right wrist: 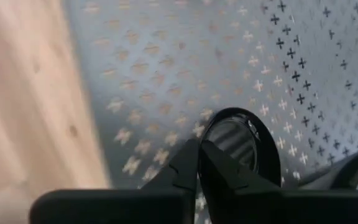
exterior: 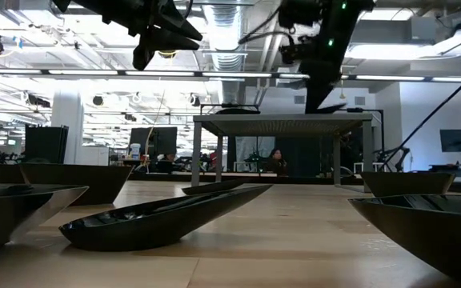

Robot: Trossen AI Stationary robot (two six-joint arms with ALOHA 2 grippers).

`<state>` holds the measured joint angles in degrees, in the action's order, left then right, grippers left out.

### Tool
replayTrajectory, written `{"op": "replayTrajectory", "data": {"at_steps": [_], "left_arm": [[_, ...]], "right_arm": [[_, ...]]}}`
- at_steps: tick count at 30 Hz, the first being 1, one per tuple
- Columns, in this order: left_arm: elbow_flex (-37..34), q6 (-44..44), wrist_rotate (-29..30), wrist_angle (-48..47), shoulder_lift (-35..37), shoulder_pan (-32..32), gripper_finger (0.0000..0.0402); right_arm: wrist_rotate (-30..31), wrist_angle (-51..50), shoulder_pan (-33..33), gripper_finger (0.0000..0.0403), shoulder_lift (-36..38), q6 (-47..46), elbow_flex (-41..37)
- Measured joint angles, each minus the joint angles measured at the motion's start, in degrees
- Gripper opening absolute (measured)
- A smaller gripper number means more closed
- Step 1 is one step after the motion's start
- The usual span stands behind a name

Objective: Pick & Place Mini shaped plates
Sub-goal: Stack the black drop-shaped plate on the other drop-shaped plate on the shelf

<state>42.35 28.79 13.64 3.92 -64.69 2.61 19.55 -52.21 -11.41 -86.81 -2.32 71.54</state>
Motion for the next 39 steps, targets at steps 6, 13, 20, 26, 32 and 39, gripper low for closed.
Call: {"op": "replayTrajectory", "data": {"at_steps": [6,13,20,26,32,39], "left_arm": [[0.0,0.0,0.0,0.0,0.0,0.0,0.008],[0.0,0.0,0.0,0.0,0.0,0.0,0.008],[0.0,0.0,0.0,0.0,0.0,0.0,0.008],[0.0,0.0,0.0,0.0,0.0,0.0,0.008],[0.0,0.0,0.0,0.0,0.0,0.0,0.008],[0.0,0.0,0.0,0.0,0.0,0.0,0.008]], "right_arm": [[-0.7,-8.3,4.9,0.0004,2.5,10.9,7.7],[-9.6,-17.2,6.8,0.0003,9.0,37.0,10.0],[-9.0,-30.1,0.9,0.0002,10.3,60.0,9.9],[-7.7,-25.9,-3.8,0.0001,9.7,81.3,6.5],[-4.7,-16.8,-6.8,0.0001,9.7,90.2,3.6],[-5.3,-17.0,-10.9,0.0001,9.6,90.8,2.0]]}}
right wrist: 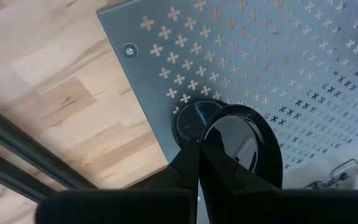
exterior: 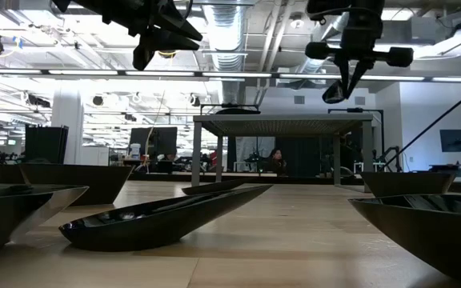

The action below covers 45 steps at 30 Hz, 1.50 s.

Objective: Pick & Place Mini shaped plates
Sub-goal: Stack the black drop-shaped plate on the other drop-shaped plate on the shelf

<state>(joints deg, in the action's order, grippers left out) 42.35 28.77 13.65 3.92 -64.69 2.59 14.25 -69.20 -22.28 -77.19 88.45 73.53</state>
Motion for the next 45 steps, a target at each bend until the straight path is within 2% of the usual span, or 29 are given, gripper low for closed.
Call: {"op": "replayTrajectory", "data": {"at_steps": [8,13,17,22,30,35,45], "left_arm": [[0.0,0.1,0.0,0.0,0.0,0.0,0.008],[0.0,0.2,0.0,0.0,0.0,0.0,0.008],[0.0,0.2,0.0,0.1,0.0,0.0,0.008],[0.0,0.2,0.0,0.2,0.0,0.0,0.008],[0.0,0.2,0.0,0.3,0.0,0.0,0.008],[0.0,0.2,0.0,0.3,0.0,0.0,0.008],[0.0,1.7,1.8,0.6,0.0,0.0,0.008]], "right_arm": [[-0.8,-0.8,-2.8,0.0001,-0.4,0.3,0.0],[0.3,-1.7,-1.8,0.0001,-2.2,9.6,0.0],[0.3,2.8,-1.1,0.0,-2.8,11.4,0.0],[0.8,1.7,-1.4,0.0,-3.8,17.6,0.0],[1.1,1.3,-2.6,0.0,-4.7,15.0,0.1],[1.0,1.3,-2.6,0.0004,-4.7,3.2,0.1],[0.8,1.0,-2.6,0.0027,-4.7,1.6,0.1]]}}
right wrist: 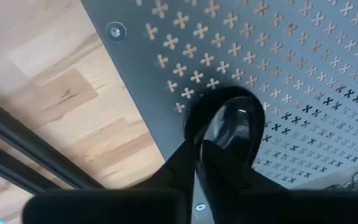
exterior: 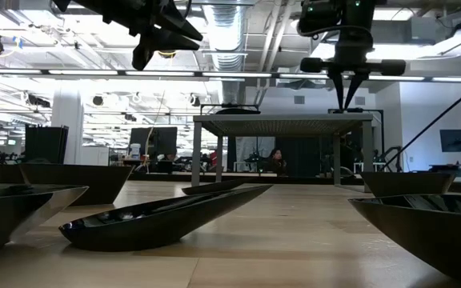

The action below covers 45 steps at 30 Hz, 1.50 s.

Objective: Pick & Place Mini shaped plates
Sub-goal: Stack the black drop-shaped plate on the other drop-shaped plate on the shelf, then stack the black drop-shaped plate on the other drop-shaped plates on the shelf

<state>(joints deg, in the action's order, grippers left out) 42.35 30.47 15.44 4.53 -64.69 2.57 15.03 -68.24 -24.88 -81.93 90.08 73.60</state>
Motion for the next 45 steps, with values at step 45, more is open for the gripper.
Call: {"op": "replayTrajectory", "data": {"at_steps": [45], "left_arm": [[0.0,-17.9,-9.5,7.4,-22.7,11.1,0.0108]], "right_arm": [[-2.1,21.0,33.7,0.0006,17.8,-78.2,-10.9]]}}
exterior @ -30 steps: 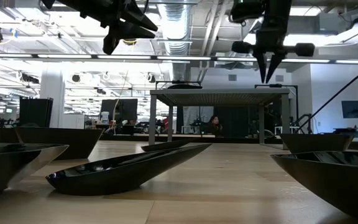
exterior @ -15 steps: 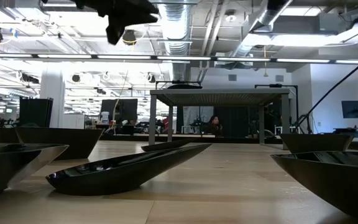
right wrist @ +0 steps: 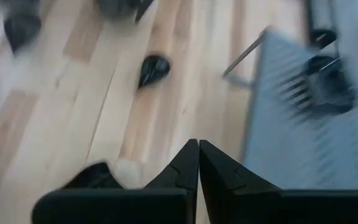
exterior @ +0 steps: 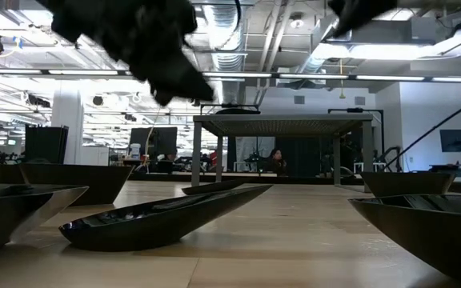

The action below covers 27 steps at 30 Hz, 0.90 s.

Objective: Pick & Place Mini shaped plates
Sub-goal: Stack the black drop-shaped plate on the other drop-shaped plates on the shelf

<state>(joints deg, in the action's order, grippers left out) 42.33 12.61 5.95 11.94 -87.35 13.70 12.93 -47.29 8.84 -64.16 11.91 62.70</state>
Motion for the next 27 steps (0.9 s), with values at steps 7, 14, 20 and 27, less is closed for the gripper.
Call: {"op": "replayTrajectory", "data": {"at_steps": [7,14,20,27], "left_arm": [[0.0,-1.6,2.4,0.0,-7.6,-0.2,0.0134],[0.0,-4.8,6.0,-0.1,-11.7,-0.2,0.0124],[0.0,-5.2,9.9,-0.4,-14.6,-0.3,0.0109],[0.0,-6.4,12.0,-0.4,-14.7,-0.5,0.0071]], "right_arm": [[-3.5,11.2,2.2,0.0002,-7.3,-4.9,-6.4],[-3.9,12.5,1.6,0.0029,-16.1,-2.5,-3.4],[-3.8,10.0,1.4,0.0081,-19.9,-2.4,-0.2],[-2.4,9.4,1.2,0.0133,-20.4,-2.4,0.3]]}}
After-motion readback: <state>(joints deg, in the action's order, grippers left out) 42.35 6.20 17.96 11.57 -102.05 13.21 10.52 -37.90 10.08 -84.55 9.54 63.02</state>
